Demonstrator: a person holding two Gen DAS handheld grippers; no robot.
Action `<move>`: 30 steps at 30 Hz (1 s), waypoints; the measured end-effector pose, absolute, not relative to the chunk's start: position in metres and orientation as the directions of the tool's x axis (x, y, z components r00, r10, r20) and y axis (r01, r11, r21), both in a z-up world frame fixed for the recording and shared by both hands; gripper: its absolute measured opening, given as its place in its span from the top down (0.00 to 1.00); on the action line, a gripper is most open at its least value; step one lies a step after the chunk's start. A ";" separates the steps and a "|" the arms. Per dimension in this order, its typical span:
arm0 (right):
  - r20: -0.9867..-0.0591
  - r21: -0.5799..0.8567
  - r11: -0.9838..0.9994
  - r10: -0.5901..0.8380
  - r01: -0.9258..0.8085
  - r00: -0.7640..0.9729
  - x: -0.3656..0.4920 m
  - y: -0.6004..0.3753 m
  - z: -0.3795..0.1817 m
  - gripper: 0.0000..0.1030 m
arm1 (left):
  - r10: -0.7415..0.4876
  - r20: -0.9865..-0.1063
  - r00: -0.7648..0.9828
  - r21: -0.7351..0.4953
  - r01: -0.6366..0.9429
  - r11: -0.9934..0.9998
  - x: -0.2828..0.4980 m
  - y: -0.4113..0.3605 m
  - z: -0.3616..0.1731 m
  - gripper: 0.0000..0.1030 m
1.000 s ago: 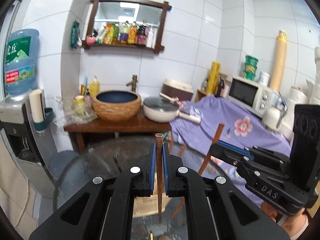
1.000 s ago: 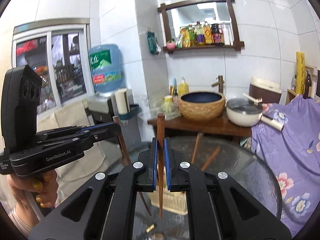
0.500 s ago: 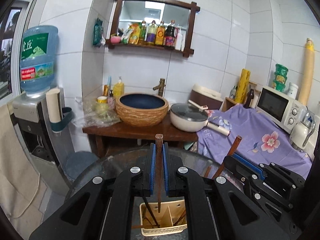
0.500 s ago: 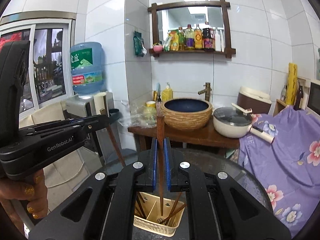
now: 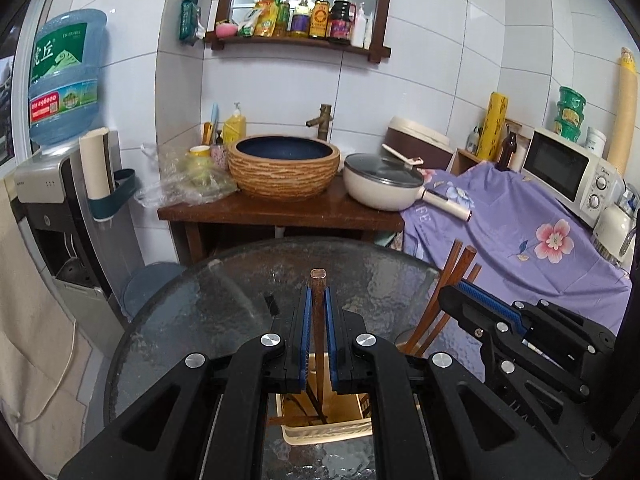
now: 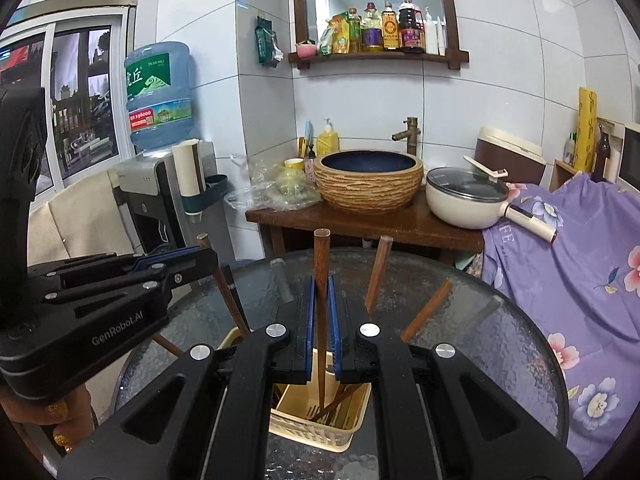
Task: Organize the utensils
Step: 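Lower the chopsticks into the holder and open both grippers, then withdraw both tools back down to the spoon and black chopstick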
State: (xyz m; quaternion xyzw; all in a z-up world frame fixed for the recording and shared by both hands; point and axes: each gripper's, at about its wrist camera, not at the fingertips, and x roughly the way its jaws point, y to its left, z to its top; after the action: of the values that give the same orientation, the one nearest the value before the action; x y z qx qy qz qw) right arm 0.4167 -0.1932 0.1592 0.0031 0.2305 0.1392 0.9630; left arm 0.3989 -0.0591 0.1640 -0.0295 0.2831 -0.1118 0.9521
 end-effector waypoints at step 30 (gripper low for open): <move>-0.440 0.077 0.949 0.309 -0.307 0.843 0.340 -0.207 0.125 0.39 | -0.254 -0.425 0.869 -0.128 0.220 0.967 0.304 -0.016 0.133 0.17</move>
State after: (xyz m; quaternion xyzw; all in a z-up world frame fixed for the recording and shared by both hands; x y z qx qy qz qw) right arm 0.3402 -0.2071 0.1247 0.0018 0.2296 0.1604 0.9600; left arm 0.3039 -0.0159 0.1329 -0.0374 0.2249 -0.1228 0.9659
